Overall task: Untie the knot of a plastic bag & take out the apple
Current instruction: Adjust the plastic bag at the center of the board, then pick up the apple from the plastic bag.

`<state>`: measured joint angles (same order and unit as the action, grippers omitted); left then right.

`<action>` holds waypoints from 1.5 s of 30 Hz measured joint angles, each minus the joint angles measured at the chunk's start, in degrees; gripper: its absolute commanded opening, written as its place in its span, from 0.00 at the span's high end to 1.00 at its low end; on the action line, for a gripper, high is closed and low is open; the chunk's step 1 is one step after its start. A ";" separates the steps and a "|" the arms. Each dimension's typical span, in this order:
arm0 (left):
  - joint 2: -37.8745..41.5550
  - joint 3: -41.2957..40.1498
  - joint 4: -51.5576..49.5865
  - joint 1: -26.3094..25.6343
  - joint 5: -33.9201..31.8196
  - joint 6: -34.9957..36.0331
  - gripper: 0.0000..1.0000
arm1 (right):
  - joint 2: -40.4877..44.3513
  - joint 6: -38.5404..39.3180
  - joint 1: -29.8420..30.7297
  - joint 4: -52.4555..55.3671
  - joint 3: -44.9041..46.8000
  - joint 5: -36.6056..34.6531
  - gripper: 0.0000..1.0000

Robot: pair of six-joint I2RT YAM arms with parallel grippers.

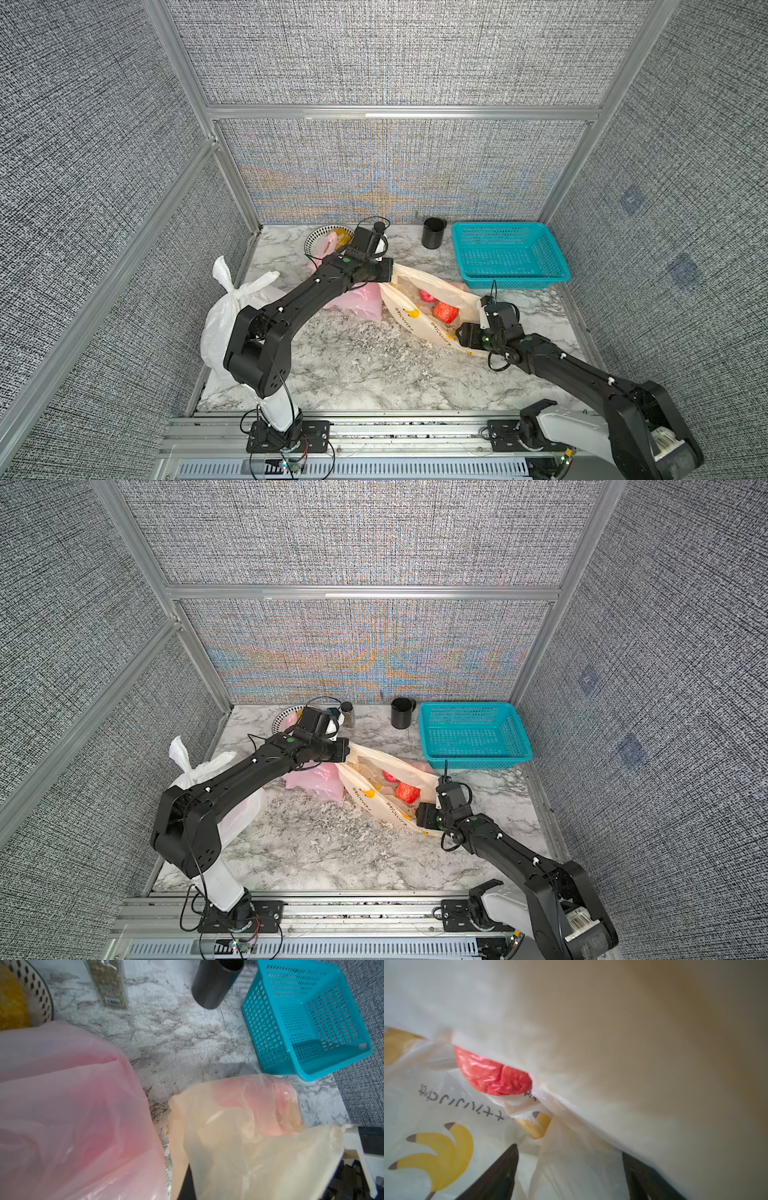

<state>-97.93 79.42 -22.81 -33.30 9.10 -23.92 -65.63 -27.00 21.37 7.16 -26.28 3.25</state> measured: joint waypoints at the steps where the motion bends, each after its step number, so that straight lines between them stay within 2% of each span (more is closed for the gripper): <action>1: 0.09 -0.15 0.85 -0.59 0.02 -0.02 1.00 | 0.68 0.00 0.09 0.55 -0.68 0.04 0.17; 8: 0.63 -2.27 5.01 -3.74 -0.11 -0.52 1.00 | 6.03 0.59 2.03 4.44 -5.38 0.59 0.16; 12: 0.85 -2.47 6.10 -5.11 -0.13 -0.55 1.00 | 6.29 1.44 3.39 5.88 -9.38 1.16 0.16; 22: 1.99 -2.54 6.34 -6.08 -1.20 -1.60 1.00 | -2.49 2.40 5.77 3.15 -14.12 3.13 0.16; 32: 2.14 -3.26 6.32 -6.08 -1.44 -2.03 1.00 | -8.92 4.87 4.85 -0.94 -13.77 -6.01 0.11; 45: 2.14 -3.85 6.34 -6.14 -1.18 -3.10 1.00 | -15.93 5.38 4.13 -7.08 -11.91 -6.01 0.11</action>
<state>-95.79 75.57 -16.47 -39.44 7.92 -27.03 -81.56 -21.63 25.50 0.08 -38.20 -2.76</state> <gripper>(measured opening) 0.049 0.891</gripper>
